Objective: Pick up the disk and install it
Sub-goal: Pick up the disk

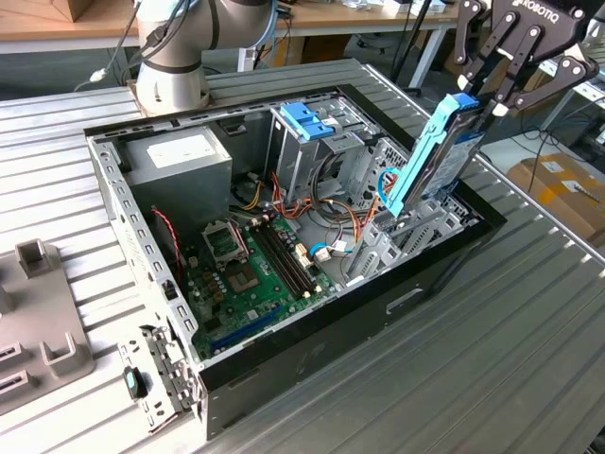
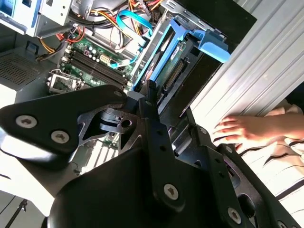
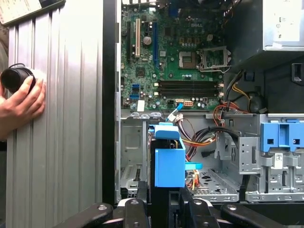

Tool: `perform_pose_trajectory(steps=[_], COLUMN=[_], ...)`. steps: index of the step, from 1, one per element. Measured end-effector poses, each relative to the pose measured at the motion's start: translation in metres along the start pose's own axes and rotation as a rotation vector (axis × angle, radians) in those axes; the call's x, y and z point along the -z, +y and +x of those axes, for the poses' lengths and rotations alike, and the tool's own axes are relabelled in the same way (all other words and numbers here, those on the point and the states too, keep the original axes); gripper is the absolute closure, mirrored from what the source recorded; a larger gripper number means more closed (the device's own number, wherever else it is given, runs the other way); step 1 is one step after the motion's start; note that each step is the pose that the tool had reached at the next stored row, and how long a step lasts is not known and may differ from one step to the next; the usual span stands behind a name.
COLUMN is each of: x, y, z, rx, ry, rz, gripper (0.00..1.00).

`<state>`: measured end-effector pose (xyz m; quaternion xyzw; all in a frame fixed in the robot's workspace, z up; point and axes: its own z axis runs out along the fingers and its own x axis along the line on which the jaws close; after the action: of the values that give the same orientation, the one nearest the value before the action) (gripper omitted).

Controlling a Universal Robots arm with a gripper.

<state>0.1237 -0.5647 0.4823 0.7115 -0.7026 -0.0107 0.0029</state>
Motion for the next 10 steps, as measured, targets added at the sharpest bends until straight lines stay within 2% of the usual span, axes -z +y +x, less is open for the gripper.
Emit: perform_pose_trajectory(steps=[4, 6, 10], x=[-0.0003, -0.0010, -0.0071], y=[0.0003, 0.0036, 0.0050], z=[0.0000, -0.0001, 0.0001], rx=[0.000, 0.000, 0.000], ry=[0.0000, 0.0002, 0.0008], rz=[0.0000, 0.0008, 0.0010], gripper=[0.65, 0.65, 0.65])
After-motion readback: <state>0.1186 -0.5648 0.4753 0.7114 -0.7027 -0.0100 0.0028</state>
